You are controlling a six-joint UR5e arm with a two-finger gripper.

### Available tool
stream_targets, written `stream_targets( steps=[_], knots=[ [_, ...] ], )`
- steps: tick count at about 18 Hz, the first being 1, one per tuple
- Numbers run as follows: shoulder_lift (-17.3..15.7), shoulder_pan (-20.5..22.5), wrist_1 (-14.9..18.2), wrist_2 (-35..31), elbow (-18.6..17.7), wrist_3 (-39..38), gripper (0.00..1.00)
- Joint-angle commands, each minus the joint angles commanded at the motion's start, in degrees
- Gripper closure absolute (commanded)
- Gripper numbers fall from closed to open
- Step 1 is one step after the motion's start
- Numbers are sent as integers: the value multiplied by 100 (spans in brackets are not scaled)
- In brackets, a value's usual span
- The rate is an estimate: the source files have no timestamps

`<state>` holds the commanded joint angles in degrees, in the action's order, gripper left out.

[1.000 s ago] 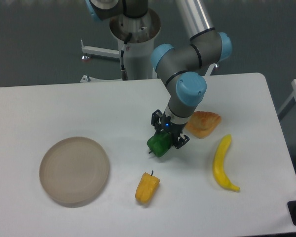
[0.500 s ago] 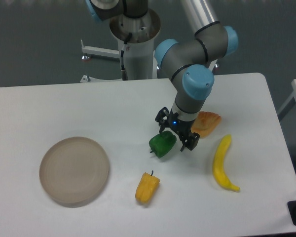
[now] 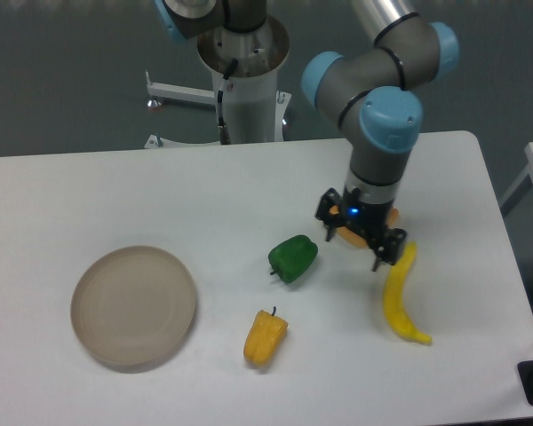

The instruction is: Place the green pepper on the table

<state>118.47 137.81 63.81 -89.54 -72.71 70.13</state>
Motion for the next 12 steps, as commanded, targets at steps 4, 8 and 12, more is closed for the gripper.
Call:
stream_targets(
  steps=[4, 8, 12],
  knots=[
    [168, 9, 18, -555, 362, 280, 0],
    [142, 9, 18, -556, 371, 598, 0],
    [150, -17, 18, -547, 380, 607, 0]
  ],
)
